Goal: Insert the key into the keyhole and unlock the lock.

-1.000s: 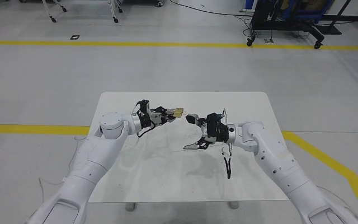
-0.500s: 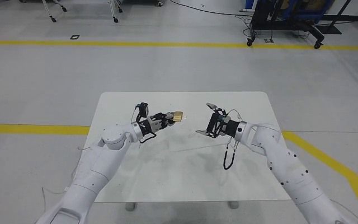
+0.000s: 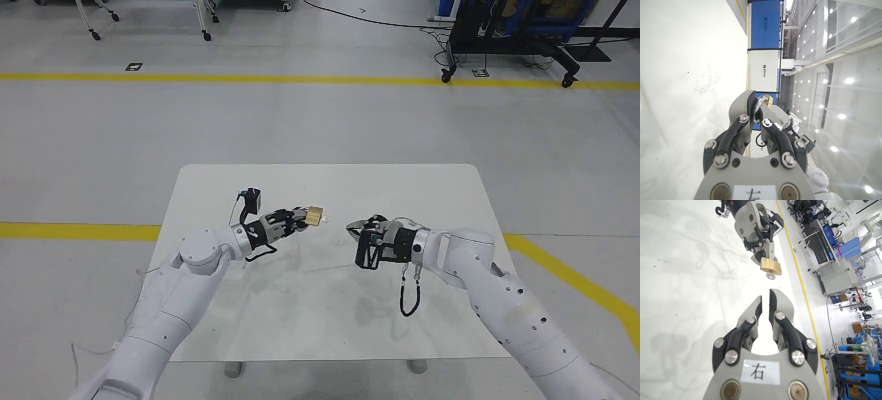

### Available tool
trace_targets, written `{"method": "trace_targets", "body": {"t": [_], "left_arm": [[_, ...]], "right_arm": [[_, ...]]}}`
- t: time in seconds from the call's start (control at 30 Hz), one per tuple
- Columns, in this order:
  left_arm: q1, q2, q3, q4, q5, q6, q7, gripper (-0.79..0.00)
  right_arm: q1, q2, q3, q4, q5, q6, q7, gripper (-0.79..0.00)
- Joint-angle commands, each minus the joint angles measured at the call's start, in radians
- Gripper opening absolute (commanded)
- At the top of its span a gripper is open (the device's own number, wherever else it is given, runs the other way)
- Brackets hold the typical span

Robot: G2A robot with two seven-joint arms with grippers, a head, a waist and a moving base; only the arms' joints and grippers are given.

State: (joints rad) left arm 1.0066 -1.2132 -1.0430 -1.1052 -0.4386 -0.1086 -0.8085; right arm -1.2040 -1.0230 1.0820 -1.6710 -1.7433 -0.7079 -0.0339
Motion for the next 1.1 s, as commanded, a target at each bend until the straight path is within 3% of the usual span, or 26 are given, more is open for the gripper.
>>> {"method": "trace_targets", "body": {"t": [0.0, 0.3, 0.43, 0.57, 0.67, 0.8, 1.07], "left_arm": [[0.011, 0.003, -0.013, -0.009, 0.008, -0.016, 0.011, -0.785], [0.047, 0.007, -0.037, -0.043, -0.03, -0.018, -0.02, -0.785], [0.039, 0.004, -0.033, -0.029, -0.037, -0.027, -0.04, -0.785], [0.03, 0.0, -0.02, -0.017, -0.023, -0.079, -0.063, -0.785], [0.023, -0.001, -0.011, -0.001, -0.001, -0.127, -0.097, -0.785], [0.004, -0.003, 0.0, 0.023, 0.01, -0.15, -0.145, -0.785], [-0.022, -0.009, 0.021, 0.048, 0.036, -0.15, -0.182, -0.785]], "right_arm": [[0.008, -0.003, -0.003, 0.002, 0.032, -0.004, 0.029, -0.785], [0.064, -0.018, -0.047, 0.035, 0.105, -0.065, -0.026, -0.785], [0.114, -0.022, -0.063, 0.113, 0.171, -0.188, -0.182, -0.785], [0.188, -0.031, -0.11, 0.219, 0.201, -0.304, -0.202, -0.785], [0.279, -0.028, -0.265, 0.315, 0.303, -0.304, -0.198, -0.785], [0.434, 0.011, -0.458, 0.383, 0.338, -0.304, -0.218, -0.785], [0.646, 0.09, -0.75, 0.443, 0.338, -0.304, -0.488, -0.785]]}}
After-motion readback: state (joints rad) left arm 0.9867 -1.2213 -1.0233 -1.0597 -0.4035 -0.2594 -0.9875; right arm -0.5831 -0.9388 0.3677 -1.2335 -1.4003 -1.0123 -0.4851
